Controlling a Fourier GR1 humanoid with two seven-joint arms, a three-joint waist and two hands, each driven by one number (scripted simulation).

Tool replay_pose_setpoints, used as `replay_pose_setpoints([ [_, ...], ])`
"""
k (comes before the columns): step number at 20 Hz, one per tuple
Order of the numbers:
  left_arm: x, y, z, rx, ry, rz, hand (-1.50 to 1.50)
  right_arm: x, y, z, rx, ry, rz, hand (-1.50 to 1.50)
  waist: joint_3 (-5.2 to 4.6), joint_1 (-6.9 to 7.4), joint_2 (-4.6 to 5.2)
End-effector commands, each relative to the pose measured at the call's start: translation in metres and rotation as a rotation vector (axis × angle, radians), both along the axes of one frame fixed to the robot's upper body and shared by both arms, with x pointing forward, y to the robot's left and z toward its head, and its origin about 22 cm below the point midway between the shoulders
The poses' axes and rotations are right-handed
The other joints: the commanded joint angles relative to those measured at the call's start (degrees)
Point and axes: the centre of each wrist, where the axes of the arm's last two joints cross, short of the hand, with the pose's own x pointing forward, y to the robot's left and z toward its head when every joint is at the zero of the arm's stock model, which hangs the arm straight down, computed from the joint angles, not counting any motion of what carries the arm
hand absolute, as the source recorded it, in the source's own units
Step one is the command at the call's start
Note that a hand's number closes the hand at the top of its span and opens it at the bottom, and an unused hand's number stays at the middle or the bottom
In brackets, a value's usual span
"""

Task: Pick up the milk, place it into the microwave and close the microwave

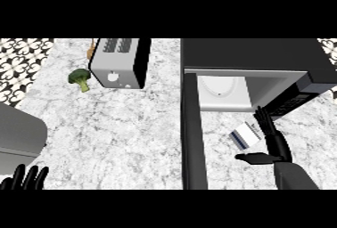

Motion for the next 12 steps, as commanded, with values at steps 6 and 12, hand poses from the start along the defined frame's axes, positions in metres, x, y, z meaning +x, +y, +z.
replay_pose_setpoints([
  [6,-0.007,0.005,0.012,-0.006,0.012,-0.007,-1.50,-0.014,0.001,-0.011,0.116,-0.094,0.004,-1.50,0.11,0.15,0.15],
  [12,0.004,0.010,0.000,-0.011,-0.001,0.009,-1.50,0.001,0.006,-0.002,0.286,-0.118,0.065,1.50,0.11,-0.34,0.18],
])
